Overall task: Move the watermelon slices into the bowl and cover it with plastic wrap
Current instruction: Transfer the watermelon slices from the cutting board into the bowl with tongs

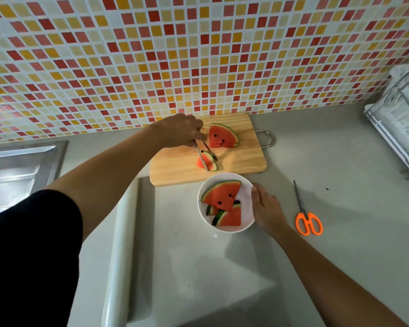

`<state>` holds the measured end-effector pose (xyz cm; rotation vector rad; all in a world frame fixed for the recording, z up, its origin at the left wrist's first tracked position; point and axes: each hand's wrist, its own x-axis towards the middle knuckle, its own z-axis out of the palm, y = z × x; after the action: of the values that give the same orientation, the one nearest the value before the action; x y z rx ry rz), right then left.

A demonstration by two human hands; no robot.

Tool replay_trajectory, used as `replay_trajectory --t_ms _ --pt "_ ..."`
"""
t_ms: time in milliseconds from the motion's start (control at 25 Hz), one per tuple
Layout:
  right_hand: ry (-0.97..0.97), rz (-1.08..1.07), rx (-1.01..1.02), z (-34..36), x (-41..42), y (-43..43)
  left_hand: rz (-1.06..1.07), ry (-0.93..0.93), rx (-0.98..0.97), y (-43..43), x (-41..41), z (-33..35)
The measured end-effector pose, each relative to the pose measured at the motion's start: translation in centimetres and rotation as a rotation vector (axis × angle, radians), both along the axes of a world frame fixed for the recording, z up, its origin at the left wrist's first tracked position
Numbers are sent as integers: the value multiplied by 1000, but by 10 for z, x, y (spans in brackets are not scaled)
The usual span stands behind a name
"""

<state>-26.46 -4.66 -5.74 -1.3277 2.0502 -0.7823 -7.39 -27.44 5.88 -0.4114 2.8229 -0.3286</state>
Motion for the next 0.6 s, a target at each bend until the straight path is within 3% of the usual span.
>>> replay_trajectory --t_ms 240,360,600 --pt "-5 -5 1 -2 -1 0 -256 -129 -233 5 -29 12" --pt "-12 -1 -4 -3 -1 0 -115 -67 -133 4 -22 8" --pt "-139 -66 20 -2 2 2 362 330 287 -5 21 -1"
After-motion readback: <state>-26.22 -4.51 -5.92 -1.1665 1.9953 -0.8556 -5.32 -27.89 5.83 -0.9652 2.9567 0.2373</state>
